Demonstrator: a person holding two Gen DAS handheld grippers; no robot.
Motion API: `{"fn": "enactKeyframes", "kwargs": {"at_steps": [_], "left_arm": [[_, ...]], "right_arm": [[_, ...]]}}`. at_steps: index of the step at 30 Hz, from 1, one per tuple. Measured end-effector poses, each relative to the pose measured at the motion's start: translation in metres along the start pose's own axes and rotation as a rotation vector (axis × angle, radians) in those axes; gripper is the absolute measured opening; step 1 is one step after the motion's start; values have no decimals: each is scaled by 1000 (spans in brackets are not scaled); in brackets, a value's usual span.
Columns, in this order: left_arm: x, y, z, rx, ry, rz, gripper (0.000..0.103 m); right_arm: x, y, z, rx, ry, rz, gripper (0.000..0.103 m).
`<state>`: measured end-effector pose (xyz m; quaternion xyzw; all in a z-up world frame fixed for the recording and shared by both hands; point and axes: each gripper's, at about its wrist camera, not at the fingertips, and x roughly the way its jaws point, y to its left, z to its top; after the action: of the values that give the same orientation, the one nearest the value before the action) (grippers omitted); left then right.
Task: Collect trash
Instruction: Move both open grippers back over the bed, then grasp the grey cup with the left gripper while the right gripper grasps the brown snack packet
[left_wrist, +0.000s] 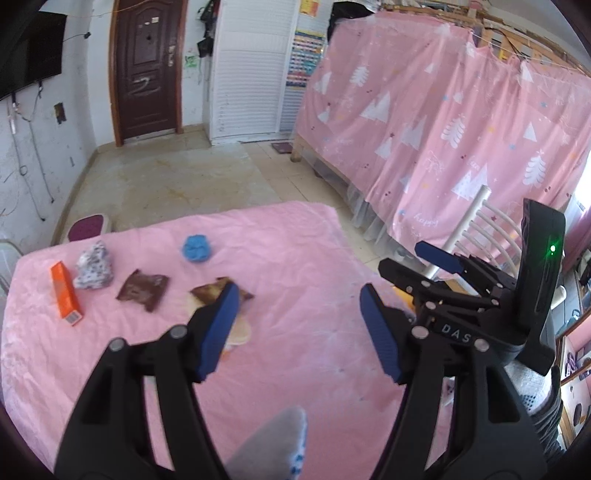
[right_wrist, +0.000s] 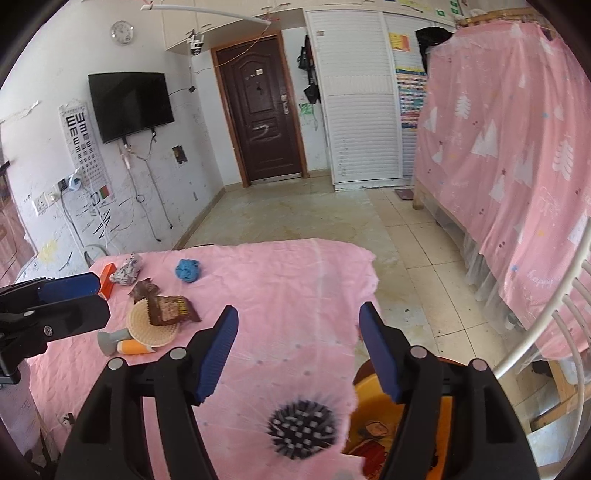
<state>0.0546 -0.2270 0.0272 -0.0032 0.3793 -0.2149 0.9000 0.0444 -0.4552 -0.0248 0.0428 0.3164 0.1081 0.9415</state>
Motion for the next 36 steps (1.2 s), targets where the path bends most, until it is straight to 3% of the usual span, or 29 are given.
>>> {"fn": "enactKeyframes", "kwargs": {"at_steps": [8,19,36], "left_arm": [[-1,46,-7,-62,22,48,65],[5,99,-21,-105,65,138,65],[32,116,-54,-65,167,117,63]], "right_arm": [[26,45,8,-75,46,38,61],[51,77,17,-121,84,62,64],[84,96,19,-137,139,85,64]]}}
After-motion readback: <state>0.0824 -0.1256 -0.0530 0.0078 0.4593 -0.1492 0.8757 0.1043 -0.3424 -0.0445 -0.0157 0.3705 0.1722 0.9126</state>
